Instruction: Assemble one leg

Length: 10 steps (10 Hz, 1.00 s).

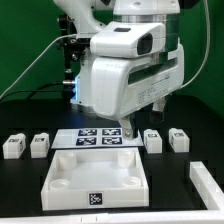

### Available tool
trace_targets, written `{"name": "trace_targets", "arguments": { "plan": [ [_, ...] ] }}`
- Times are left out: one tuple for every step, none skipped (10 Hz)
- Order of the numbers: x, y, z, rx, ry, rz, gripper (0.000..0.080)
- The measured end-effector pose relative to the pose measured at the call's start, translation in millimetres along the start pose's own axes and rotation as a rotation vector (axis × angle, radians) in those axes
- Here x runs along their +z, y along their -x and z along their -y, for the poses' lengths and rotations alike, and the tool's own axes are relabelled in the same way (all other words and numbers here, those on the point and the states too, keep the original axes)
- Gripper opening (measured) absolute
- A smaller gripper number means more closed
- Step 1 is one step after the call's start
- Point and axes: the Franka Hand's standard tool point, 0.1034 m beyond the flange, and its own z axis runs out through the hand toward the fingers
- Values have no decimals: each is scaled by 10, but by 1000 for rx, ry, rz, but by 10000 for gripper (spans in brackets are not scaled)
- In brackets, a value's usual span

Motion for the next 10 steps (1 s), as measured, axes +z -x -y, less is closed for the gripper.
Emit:
{"name": "trace_targets", "arguments": {
  "plan": [
    [0, 0, 0, 0, 0, 0, 650],
    [0, 0, 0, 0, 0, 0, 650],
    [0, 1, 0, -14, 0, 0, 650],
    [7, 6, 12, -42, 0, 0, 650],
    [48, 82, 175, -52, 14, -14, 650],
    [123, 278, 355, -187, 20, -15, 650],
    [234, 537, 469, -350, 26, -18, 650],
    [288, 711, 467, -507, 33, -21, 650],
    [313, 837, 411, -632, 42, -23, 650],
    [315, 847, 400, -685, 44, -15, 650]
  ]
}}
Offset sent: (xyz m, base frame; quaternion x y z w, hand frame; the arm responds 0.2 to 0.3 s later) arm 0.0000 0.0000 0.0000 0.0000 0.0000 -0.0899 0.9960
